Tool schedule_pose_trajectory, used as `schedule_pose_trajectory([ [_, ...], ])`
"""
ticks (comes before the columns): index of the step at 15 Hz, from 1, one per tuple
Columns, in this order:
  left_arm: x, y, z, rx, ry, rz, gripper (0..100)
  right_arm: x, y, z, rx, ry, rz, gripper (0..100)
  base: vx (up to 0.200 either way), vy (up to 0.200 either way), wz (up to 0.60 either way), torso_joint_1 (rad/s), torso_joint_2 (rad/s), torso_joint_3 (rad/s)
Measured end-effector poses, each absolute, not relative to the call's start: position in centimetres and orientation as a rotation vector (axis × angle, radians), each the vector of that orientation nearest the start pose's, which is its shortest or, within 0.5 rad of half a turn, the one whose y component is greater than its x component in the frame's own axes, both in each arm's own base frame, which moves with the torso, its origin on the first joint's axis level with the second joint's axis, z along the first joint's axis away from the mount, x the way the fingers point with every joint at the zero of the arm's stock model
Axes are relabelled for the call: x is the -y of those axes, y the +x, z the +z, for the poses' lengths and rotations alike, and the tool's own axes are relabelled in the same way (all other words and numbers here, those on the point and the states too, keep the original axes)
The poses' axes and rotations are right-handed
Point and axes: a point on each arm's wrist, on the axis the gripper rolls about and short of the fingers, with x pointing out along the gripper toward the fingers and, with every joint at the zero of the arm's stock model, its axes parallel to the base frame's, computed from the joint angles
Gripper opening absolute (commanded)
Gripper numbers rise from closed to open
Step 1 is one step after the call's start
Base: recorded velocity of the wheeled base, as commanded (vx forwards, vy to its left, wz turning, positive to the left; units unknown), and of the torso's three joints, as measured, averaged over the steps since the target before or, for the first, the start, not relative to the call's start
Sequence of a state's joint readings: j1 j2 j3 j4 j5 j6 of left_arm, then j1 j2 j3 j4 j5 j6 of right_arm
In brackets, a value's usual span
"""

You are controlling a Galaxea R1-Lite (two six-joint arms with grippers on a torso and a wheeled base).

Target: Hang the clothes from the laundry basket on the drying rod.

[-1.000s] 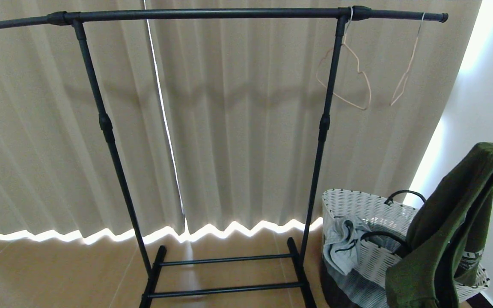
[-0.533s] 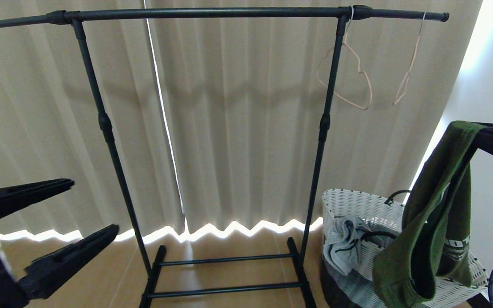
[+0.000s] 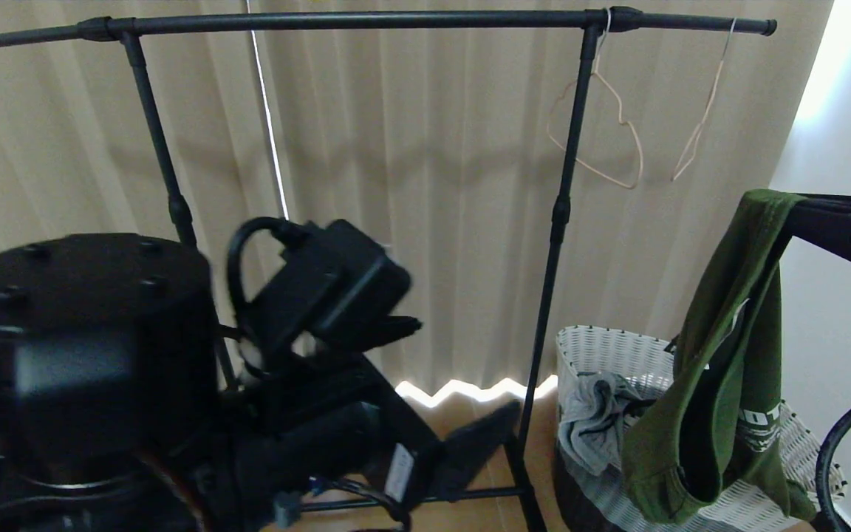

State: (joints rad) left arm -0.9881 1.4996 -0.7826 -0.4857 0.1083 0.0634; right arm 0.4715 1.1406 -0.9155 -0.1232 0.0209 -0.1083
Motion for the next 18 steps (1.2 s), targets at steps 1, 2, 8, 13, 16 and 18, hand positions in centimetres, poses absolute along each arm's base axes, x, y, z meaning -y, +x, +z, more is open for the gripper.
schedule_pose_trajectory([
  [1,23.3,14.4,21.6,-0.184,0.180,-0.907,100,-7.6,14.5,29.7,-0.072,-0.129,0.506,0,0.000,0.000,0.00,0.000,0.00,0.000],
  [2,25.0,14.3,21.3,-0.194,0.185,-0.926,100,-7.8,14.4,29.7,-0.071,-0.130,0.518,0,0.000,0.000,0.00,0.000,0.00,0.000],
  [8,34.4,15.4,21.2,-0.156,0.103,-0.978,100,-8.2,13.7,29.6,-0.066,-0.132,0.563,0,0.000,0.000,0.00,0.000,0.00,0.000],
  [13,37.9,17.9,17.8,-0.191,0.132,-0.872,100,-8.0,12.9,29.6,-0.053,-0.130,0.577,0,0.000,0.000,0.00,0.000,0.00,0.000],
  [16,38.2,18.4,16.5,-0.228,0.125,-0.853,100,-7.8,12.5,29.5,-0.049,-0.129,0.577,0,0.000,0.000,0.00,0.000,0.00,0.000],
  [18,38.0,18.4,16.1,-0.232,0.128,-0.838,100,-7.7,12.3,29.5,-0.046,-0.129,0.576,0,0.000,0.000,0.00,0.000,0.00,0.000],
])
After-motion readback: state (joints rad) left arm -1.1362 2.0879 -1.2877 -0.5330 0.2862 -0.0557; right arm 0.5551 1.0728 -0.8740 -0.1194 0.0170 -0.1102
